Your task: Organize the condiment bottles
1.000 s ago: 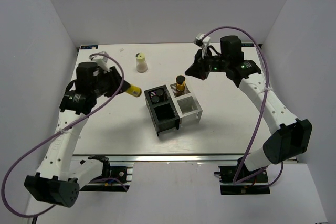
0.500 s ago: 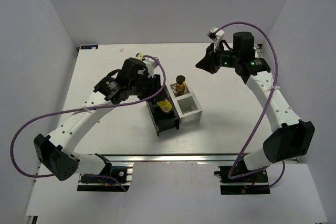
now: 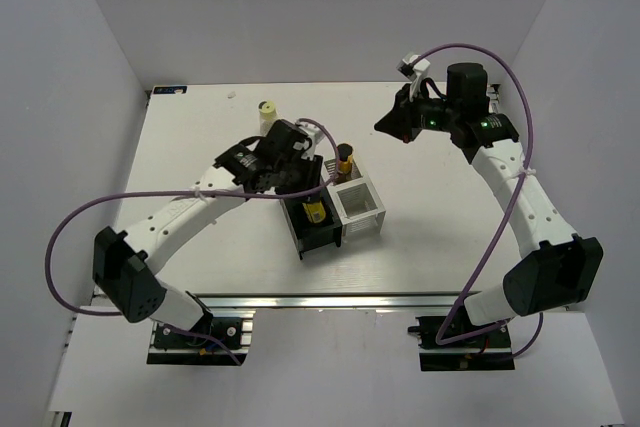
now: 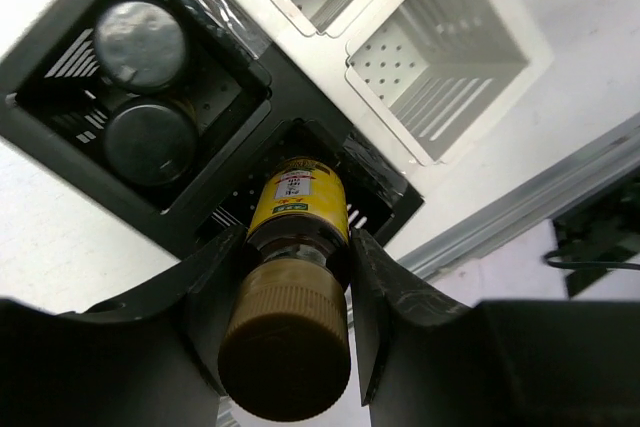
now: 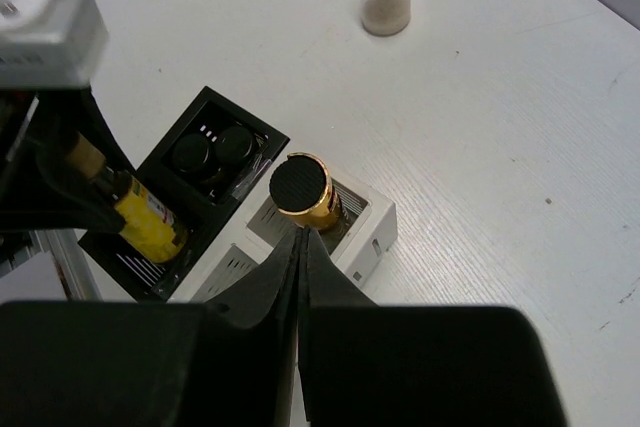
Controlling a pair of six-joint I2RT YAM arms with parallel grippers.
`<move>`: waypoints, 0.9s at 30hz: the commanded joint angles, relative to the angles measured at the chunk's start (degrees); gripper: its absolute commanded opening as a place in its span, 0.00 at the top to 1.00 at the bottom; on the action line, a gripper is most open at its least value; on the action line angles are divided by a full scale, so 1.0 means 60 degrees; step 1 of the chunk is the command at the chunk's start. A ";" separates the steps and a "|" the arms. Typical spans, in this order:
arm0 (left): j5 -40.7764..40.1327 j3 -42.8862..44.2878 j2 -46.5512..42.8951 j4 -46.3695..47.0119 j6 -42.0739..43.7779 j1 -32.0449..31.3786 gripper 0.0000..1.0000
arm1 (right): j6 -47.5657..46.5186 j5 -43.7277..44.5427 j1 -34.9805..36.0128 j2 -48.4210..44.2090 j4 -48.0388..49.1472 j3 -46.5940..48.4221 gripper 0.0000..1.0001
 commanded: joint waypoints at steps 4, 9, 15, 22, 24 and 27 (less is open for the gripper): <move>-0.1359 -0.0016 0.0287 0.0377 0.0203 -0.0656 1.00 | 0.0151 -0.0187 -0.0039 -0.0269 0.0222 -0.0151 1.00; -0.2194 -0.0383 0.0273 0.0567 0.0116 -0.0775 0.98 | 0.0166 -0.0304 -0.0039 -0.0255 0.0222 -0.0254 1.00; -0.2371 -0.0895 0.0126 0.0860 -0.0001 -0.0847 0.71 | 0.0137 -0.0348 -0.0039 -0.0196 0.0222 -0.0254 0.98; -0.2284 -0.1174 0.0053 0.1094 -0.0104 -0.0994 0.44 | 0.0122 -0.0363 -0.0025 -0.0108 0.0222 -0.0166 0.94; -0.2255 -0.1174 0.0009 0.1109 -0.0104 -0.1009 0.35 | 0.0108 -0.0377 -0.0039 -0.0065 0.0208 -0.0152 0.93; -0.2108 -0.1116 -0.0064 0.1168 -0.0075 -0.1038 0.25 | 0.0020 -0.0450 -0.0039 -0.0021 0.0149 -0.0093 0.87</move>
